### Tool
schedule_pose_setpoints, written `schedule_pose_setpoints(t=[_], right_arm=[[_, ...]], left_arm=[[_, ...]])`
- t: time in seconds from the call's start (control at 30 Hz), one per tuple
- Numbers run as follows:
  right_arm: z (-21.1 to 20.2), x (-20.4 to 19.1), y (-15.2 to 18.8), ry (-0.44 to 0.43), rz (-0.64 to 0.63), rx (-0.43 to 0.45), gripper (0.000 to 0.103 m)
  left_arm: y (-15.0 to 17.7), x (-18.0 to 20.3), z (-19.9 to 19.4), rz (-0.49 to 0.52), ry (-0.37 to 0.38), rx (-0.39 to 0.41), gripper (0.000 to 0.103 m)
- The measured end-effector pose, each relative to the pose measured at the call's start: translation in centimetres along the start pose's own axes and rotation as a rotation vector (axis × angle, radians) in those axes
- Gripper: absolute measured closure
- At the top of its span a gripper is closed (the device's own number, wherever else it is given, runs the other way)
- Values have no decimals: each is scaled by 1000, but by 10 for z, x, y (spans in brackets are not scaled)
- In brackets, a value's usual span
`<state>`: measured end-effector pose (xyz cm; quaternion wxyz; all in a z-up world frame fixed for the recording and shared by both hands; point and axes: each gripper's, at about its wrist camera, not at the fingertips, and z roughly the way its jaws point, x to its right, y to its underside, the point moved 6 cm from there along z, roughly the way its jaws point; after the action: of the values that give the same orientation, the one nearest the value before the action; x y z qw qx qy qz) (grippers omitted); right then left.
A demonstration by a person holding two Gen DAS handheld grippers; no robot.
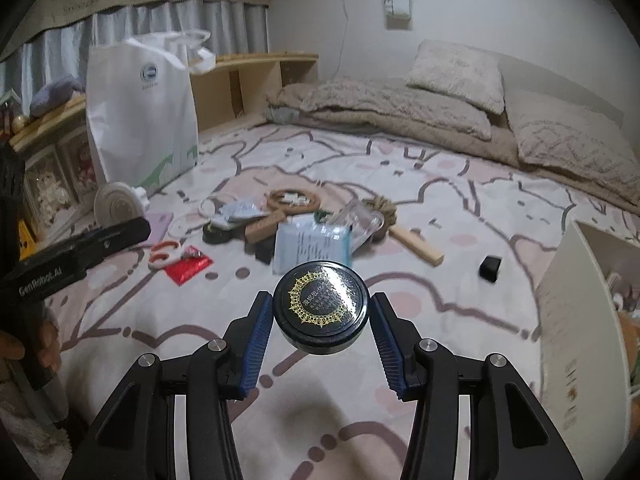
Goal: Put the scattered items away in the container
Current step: 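Carry clear lid and black tin in both tools over the white box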
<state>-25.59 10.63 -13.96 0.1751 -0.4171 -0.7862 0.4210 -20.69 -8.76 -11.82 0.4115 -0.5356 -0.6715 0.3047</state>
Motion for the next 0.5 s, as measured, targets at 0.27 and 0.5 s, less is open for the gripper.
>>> schedule_pose_setpoints(t=[0.27, 0.5], right_arm=[[-29, 25, 0, 34, 50, 80, 52], [-58, 52, -4, 48, 110, 151, 53]], left_arm=[[2, 35, -7, 25, 53, 10, 60], [-3, 76, -8, 77, 91, 28, 60]])
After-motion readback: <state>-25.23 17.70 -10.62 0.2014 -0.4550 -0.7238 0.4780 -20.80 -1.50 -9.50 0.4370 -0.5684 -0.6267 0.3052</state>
